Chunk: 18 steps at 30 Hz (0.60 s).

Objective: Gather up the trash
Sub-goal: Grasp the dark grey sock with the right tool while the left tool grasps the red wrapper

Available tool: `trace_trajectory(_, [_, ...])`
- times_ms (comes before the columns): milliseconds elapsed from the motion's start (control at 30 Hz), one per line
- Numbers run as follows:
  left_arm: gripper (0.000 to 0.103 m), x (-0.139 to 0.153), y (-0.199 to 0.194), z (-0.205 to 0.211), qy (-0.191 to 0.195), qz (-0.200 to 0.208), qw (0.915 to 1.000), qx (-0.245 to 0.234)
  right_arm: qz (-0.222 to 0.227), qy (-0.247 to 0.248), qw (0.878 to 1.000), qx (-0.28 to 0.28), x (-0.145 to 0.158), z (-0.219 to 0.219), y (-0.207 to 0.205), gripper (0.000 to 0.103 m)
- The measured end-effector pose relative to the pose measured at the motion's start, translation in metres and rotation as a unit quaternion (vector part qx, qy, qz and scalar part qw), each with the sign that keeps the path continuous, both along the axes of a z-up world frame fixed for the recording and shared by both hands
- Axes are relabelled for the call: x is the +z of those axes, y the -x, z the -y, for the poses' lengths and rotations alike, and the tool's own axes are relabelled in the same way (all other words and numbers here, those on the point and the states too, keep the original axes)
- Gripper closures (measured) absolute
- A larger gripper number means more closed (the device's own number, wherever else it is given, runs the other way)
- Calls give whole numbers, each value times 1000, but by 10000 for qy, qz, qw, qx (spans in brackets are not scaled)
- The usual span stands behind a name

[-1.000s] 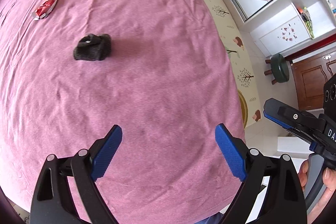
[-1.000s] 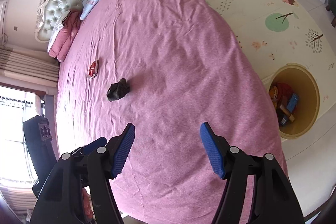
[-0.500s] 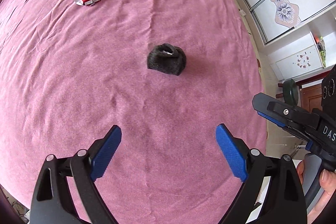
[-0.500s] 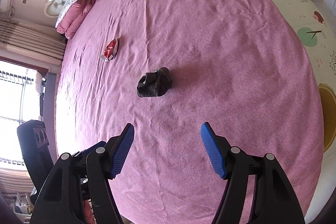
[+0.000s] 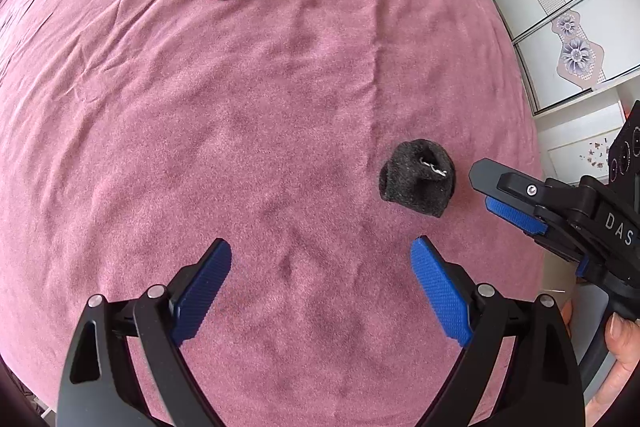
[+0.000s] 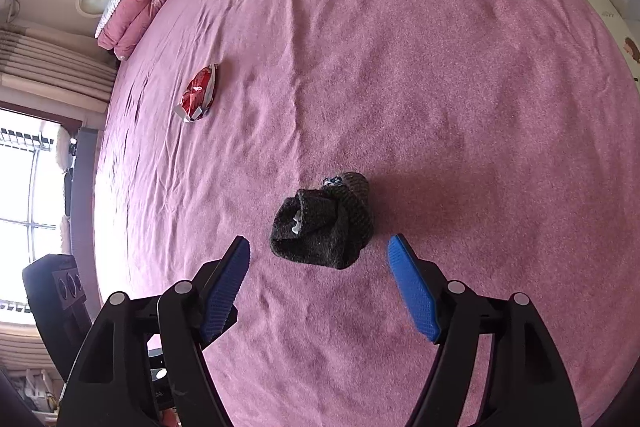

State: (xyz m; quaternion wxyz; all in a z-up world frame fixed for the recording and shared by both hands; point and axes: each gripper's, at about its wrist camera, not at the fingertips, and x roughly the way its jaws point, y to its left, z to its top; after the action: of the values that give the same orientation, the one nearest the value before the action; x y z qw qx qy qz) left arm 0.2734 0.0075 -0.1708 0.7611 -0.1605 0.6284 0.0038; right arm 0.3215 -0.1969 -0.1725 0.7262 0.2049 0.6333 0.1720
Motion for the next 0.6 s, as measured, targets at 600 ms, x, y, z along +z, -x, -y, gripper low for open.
trace_trajectory(600, [12,-34,-52,-39,156,-34,9988,467,-185,7,9994,277,-23,-32,-35,63])
